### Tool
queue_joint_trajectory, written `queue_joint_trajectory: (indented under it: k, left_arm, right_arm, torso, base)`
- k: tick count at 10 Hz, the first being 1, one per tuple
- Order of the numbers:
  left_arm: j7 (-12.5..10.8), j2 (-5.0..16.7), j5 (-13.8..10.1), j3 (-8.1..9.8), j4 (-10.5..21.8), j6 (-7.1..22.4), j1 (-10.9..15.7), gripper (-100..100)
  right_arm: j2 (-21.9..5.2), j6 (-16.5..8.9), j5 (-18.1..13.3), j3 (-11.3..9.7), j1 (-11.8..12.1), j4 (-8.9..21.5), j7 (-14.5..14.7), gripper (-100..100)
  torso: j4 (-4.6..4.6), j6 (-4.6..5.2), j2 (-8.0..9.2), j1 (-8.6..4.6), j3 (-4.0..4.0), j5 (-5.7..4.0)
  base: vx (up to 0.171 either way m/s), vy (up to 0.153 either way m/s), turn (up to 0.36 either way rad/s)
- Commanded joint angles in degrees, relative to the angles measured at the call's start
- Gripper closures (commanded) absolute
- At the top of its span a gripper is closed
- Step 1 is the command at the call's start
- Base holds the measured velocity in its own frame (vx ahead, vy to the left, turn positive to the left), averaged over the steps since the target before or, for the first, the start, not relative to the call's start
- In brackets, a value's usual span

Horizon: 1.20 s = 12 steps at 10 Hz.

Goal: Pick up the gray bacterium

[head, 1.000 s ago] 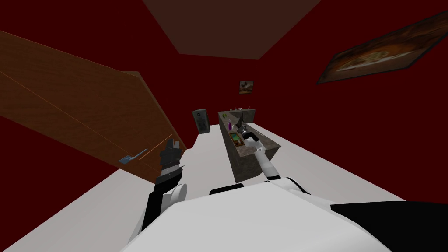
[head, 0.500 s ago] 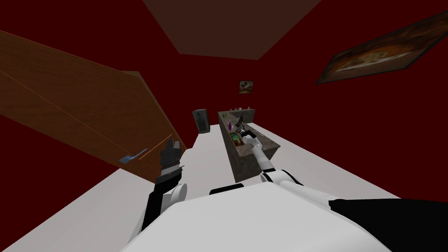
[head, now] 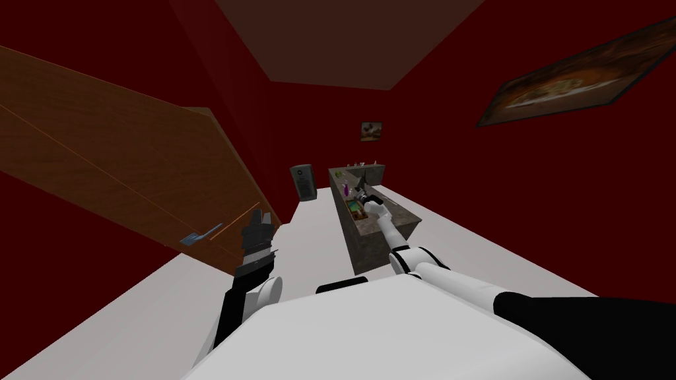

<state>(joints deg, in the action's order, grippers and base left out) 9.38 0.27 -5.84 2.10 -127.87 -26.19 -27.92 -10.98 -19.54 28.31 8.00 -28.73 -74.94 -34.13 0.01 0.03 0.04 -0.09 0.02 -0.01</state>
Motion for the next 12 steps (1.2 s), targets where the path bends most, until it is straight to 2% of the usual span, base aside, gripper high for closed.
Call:
queue_joint_trajectory:
  k: [1, 2, 4, 5, 6, 7, 8, 9, 11, 12]
  left_arm:
    - [0.00, 0.00, 0.00, 0.00, 0.00, 0.00, 0.00, 0]
    - [0.00, 0.00, 0.00, 0.00, 0.00, 0.00, 0.00, 0]
    - [0.00, 0.00, 0.00, 0.00, 0.00, 0.00, 0.00, 0]
    - [0.00, 0.00, 0.00, 0.00, 0.00, 0.00, 0.00, 0]
    - [0.00, 0.00, 0.00, 0.00, 0.00, 0.00, 0.00, 0]
    - [0.00, 0.00, 0.00, 0.00, 0.00, 0.00, 0.00, 0]
    - [0.00, 0.00, 0.00, 0.00, 0.00, 0.00, 0.00, 0]
    - [0.00, 0.00, 0.00, 0.00, 0.00, 0.00, 0.00, 0]
    - [0.00, 0.00, 0.00, 0.00, 0.00, 0.00, 0.00, 0]
    - [0.00, 0.00, 0.00, 0.00, 0.00, 0.00, 0.00, 0]
  right_arm:
    - [0.25, -1.13, 0.52, 0.28, -1.15, 2.86, -1.02, -100]
    - [0.11, -3.00, 2.05, 0.71, -3.46, 4.59, -2.83, -100]
    - [0.11, -3.00, 2.05, 0.71, -3.57, 7.03, -2.83, -100]
    - [-0.05, -4.81, 3.55, 1.13, -5.88, 9.12, -4.65, -100]
    - [-0.05, -4.81, 3.55, 1.13, -5.88, 10.76, -4.65, -100]
    - [-0.23, -6.54, 5.01, 1.53, -8.09, 12.42, -6.44, -100]
    - [-0.23, -6.54, 5.01, 1.53, -8.09, 14.42, -6.44, -100]
    - [-0.43, -8.19, 6.42, 1.91, -10.17, 16.46, -8.21, -100]
    - [-0.43, -8.19, 6.42, 1.91, -10.17, 18.57, -8.21, -100]
    - [-0.64, -9.77, 7.78, 2.27, -12.15, 20.40, -9.94, -100]
  torso:
    - [0.00, 0.00, 0.00, 0.00, 0.00, 0.00]
    - [-0.01, 0.01, 0.01, -0.01, 0.00, -0.01]
    - [0.00, 0.01, 0.03, -0.01, 0.01, -0.01]
    - [-0.01, 0.01, 0.00, 0.03, 0.00, 0.00]
    - [0.00, 0.00, 0.01, 0.01, 0.00, 0.00]
    - [-0.01, 0.01, 0.01, -0.01, 0.00, -0.01]
    - [0.01, 0.01, 0.03, -0.04, 0.02, -0.01]
    - [-0.01, 0.02, 0.02, -0.04, 0.01, -0.02]
    - [0.00, 0.02, 0.05, -0.05, 0.02, -0.02]
    - [0.00, 0.02, 0.02, 0.02, 0.01, -0.01]
  base:
    - [-0.014, -0.025, 0.005]
    - [-0.024, -0.032, -0.002]
    - [-0.014, -0.019, 0.004]
    - [-0.014, -0.024, -0.002]
    - [-0.016, -0.026, 0.009]
    - [-0.022, -0.034, 0.003]
    - [-0.017, -0.033, 0.007]
    - [-0.022, -0.041, 0.006]
    - [-0.017, -0.023, 0.004]
    - [-0.017, -0.020, 0.006]
